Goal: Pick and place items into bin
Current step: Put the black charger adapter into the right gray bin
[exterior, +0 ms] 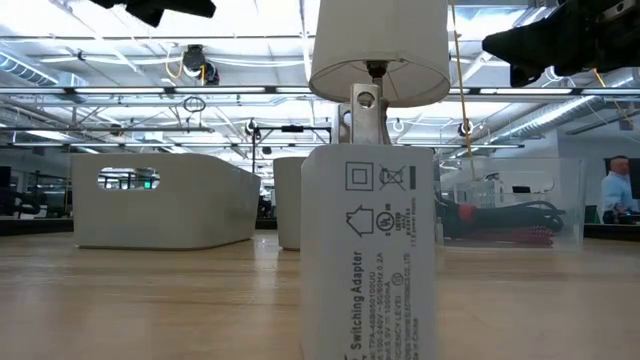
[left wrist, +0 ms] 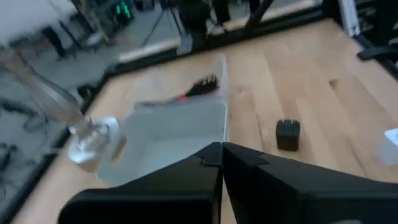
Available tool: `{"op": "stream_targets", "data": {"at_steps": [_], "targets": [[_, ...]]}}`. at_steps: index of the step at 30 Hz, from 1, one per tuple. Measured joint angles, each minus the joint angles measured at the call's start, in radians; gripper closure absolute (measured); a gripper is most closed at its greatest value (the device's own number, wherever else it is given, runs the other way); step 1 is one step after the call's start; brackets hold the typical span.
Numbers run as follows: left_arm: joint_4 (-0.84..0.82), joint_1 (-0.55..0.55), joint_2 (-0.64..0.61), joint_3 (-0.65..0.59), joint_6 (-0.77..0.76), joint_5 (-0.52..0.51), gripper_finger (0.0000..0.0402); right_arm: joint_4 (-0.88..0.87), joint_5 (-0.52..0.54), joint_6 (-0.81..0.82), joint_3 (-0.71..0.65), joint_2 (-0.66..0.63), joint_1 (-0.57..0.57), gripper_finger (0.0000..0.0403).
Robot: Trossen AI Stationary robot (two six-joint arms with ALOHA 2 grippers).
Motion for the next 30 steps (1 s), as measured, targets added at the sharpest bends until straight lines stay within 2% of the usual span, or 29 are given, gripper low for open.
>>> {"op": "stream_targets", "data": {"at_steps": [4, 8, 11, 16, 20, 25, 30], "targets": [[0.157, 0.033, -0.113, -0.153, 0.040, 0.041, 0.0397, 0.012, 0.000, 0.000, 0.000, 0.015, 0.000, 0.0383], [0.482, 0.067, -0.252, -0.379, 0.072, 0.126, 0.0398, 0.011, -0.001, -0.006, 0.000, 0.035, 0.000, 0.0376], [0.720, 0.066, -0.292, -0.496, 0.101, 0.180, 0.0399, 0.009, -0.027, -0.012, 0.000, 0.060, 0.000, 0.0369], [0.685, 0.060, -0.305, -0.547, 0.122, 0.073, 0.0399, 0.026, -0.084, -0.025, 0.004, 0.133, 0.000, 0.0347], [0.671, 0.069, -0.305, -0.557, 0.132, 0.060, 0.0392, 0.030, -0.088, -0.010, 0.067, 0.242, 0.002, 0.0307], [0.635, 0.070, -0.305, -0.557, 0.132, 0.059, 0.0390, -0.007, -0.105, -0.025, 0.226, 0.444, 0.040, 0.0242], [0.611, 0.070, -0.305, -0.558, 0.108, 0.059, 0.0398, -0.157, -0.110, -0.034, 0.412, 0.636, 0.089, 0.0192]]}}
